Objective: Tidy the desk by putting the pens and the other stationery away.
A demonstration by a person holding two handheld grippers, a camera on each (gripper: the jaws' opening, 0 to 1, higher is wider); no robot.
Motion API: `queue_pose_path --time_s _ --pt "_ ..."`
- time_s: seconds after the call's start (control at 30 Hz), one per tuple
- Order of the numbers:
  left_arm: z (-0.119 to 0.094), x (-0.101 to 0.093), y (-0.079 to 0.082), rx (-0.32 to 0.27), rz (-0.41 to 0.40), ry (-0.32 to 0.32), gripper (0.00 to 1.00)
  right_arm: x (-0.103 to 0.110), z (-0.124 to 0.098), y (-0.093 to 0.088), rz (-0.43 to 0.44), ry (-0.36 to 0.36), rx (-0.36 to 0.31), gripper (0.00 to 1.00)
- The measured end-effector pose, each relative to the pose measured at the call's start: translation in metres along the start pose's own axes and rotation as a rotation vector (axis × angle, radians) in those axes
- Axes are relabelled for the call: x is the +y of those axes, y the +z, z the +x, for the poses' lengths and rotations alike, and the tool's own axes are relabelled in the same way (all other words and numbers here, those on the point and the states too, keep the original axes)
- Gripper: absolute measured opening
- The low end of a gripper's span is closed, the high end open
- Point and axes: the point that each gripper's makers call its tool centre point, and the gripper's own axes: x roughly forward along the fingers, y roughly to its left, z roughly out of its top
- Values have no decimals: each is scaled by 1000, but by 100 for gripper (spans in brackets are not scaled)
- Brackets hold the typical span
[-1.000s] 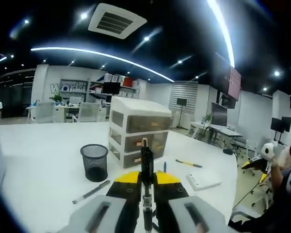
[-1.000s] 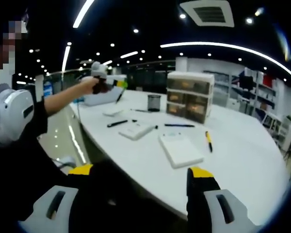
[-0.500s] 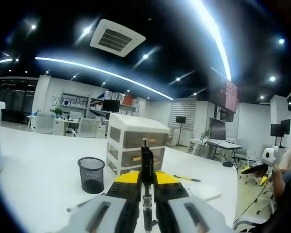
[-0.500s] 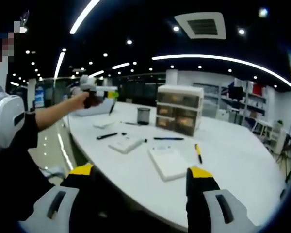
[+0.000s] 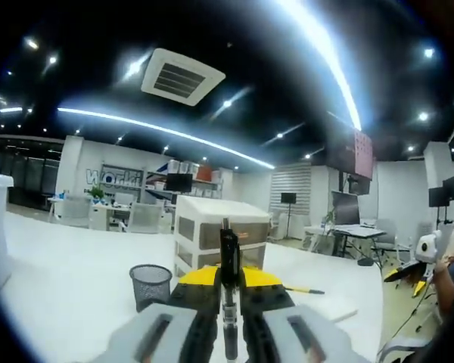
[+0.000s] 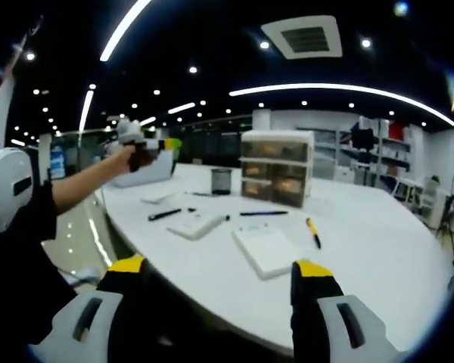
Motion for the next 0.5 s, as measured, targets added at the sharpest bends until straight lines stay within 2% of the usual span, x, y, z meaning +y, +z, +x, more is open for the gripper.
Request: queue_pose_path --time_s 0.2,0.5 --pt "7 2 8 -12 9 1 10 1 -1 -3 7 0 0 72" --pt "29 2 15 -9 20 -16 10 -2 -5 -6 11 -13 -2 72"
